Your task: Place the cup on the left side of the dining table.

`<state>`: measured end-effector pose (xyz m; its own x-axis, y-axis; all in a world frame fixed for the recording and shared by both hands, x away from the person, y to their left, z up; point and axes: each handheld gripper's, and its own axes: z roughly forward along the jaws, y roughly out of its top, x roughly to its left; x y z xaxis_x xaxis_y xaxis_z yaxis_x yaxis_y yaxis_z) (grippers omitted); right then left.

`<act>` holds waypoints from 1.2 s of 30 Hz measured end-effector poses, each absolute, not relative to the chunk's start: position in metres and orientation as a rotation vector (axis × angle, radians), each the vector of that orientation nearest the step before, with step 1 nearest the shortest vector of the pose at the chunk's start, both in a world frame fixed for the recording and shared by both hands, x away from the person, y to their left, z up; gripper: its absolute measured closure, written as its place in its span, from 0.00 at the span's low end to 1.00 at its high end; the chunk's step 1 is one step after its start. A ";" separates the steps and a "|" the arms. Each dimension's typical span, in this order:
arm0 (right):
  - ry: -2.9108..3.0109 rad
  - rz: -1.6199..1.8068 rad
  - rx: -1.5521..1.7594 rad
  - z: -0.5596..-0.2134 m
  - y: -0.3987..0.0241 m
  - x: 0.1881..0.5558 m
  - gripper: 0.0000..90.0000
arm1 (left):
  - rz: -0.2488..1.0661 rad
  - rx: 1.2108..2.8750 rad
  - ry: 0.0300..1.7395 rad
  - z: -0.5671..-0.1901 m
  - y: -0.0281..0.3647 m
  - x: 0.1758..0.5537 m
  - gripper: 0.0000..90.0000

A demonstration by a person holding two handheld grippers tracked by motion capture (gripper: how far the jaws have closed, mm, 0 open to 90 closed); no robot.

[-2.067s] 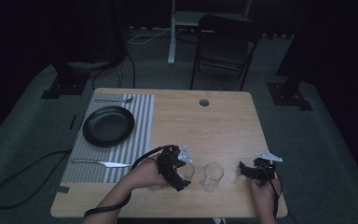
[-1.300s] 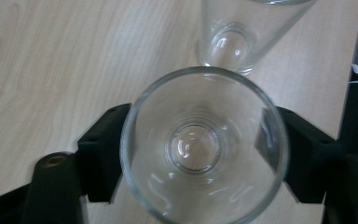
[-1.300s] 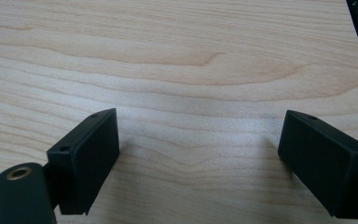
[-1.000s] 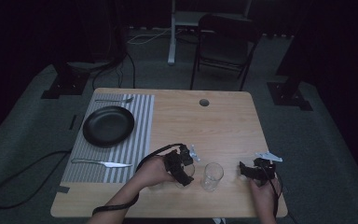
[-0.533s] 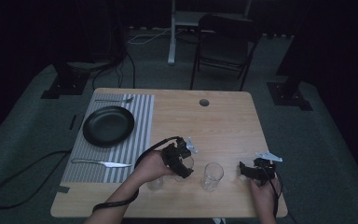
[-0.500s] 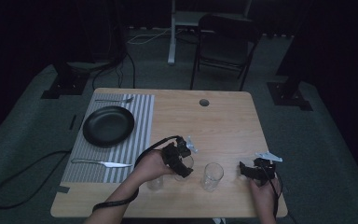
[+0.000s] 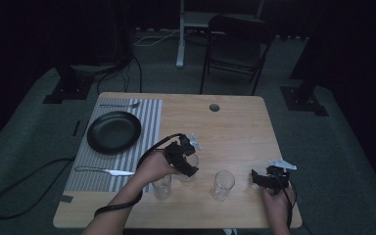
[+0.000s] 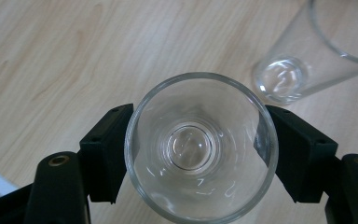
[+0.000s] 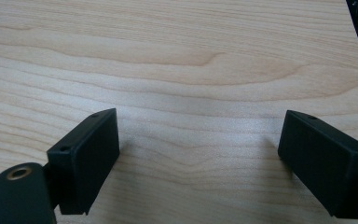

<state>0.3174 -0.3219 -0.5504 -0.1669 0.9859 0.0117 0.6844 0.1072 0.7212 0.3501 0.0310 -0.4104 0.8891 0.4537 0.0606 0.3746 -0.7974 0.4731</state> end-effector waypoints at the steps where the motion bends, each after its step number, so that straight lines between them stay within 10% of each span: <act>1: 1.910 0.825 1.622 -0.550 -0.322 0.317 0.13 | 0.239 2.592 0.617 -0.410 0.033 0.351 0.32; 36: 1.910 0.825 1.622 -0.550 -0.322 0.317 0.13 | 0.387 2.481 1.032 -0.400 0.143 0.389 0.32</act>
